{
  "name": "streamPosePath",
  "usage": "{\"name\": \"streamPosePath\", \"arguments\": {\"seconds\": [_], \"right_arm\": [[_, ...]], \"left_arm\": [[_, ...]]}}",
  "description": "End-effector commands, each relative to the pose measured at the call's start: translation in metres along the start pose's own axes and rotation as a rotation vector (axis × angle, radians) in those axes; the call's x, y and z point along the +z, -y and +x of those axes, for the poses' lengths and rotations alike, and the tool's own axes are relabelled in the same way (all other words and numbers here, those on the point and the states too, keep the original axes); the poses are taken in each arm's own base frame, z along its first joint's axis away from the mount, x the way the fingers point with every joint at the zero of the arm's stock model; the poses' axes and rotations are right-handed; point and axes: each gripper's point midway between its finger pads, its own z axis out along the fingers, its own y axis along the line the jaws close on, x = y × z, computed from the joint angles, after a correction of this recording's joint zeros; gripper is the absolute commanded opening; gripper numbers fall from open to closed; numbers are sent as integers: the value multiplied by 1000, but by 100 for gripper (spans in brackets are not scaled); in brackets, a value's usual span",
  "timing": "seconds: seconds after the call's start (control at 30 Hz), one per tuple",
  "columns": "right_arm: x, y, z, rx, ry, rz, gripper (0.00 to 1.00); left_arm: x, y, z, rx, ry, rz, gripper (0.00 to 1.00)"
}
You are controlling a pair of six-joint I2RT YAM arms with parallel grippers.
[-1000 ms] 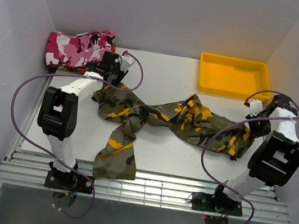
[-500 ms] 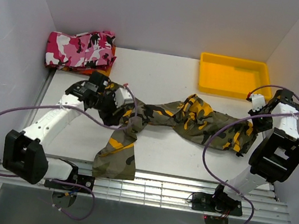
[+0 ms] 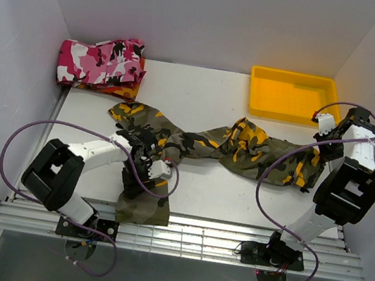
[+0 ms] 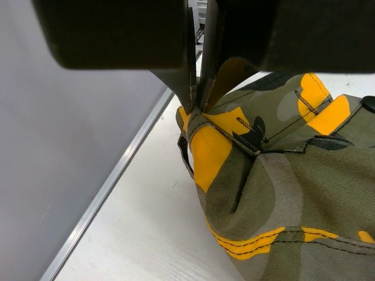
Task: Fold and stack the trousers
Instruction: Flatten the trousers out
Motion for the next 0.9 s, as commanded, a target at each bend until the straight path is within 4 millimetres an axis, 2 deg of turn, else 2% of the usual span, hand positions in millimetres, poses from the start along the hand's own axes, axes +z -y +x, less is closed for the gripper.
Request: {"name": "streamPosePath", "arguments": {"seconds": [0.0, 0.07, 0.1, 0.17, 0.23, 0.27, 0.4, 0.47, 0.5, 0.57, 0.6, 0.63, 0.67, 0.73, 0.77, 0.8, 0.83, 0.87], "right_arm": [[-12, 16, -13, -10, 34, 51, 8], [-10, 17, -14, -8, 36, 50, 8], [-10, 19, -16, -10, 41, 51, 8], [-5, 22, -21, -15, 53, 52, 8], [-2, 26, -26, -21, 62, 64, 8], [1, 27, -28, -26, 65, 63, 8], [7, 27, -47, -55, 122, 33, 8], [8, 24, -59, -71, 156, 12, 8], [7, 23, -63, -94, 166, 4, 8], [4, 19, -72, -119, 198, -3, 8], [2, 21, -74, -130, 204, 7, 8], [-1, 28, -80, -145, 219, 36, 8], [-3, 33, -83, -148, 220, 61, 21], [-6, 43, -87, -157, 219, 94, 37], [-6, 44, -89, -155, 219, 83, 55], [-20, 52, -102, -162, 258, 97, 61], [-24, 47, -112, -175, 302, 59, 64], [-32, 38, -113, -191, 308, 10, 68]], "left_arm": [[6, -25, 8, -9, -46, -129, 64], [7, -27, 11, -21, -60, -136, 37], [6, -30, 13, -36, -58, -149, 11], [-5, -50, 14, -66, -55, -227, 0], [-24, -79, 22, -122, -34, -322, 0], [-41, -101, 28, -143, -54, -415, 0], [-104, -172, 69, -230, -69, -729, 0], [-135, -194, 80, -224, -68, -859, 0], [-157, -209, 88, -262, -47, -940, 0], [-179, -223, 94, -299, -24, -1010, 0], [-202, -236, 94, -325, 13, -1079, 0], [-215, -242, 104, -363, 28, -1113, 0], [-218, -246, 106, -376, 37, -1117, 0], [-213, -250, 109, -389, 38, -1091, 0], [-206, -252, 109, -390, 36, -1072, 0], [-196, -253, 109, -399, 41, -1043, 0], [-186, -253, 107, -396, 56, -1013, 0], [-181, -252, 106, -397, 65, -1000, 0]]}}
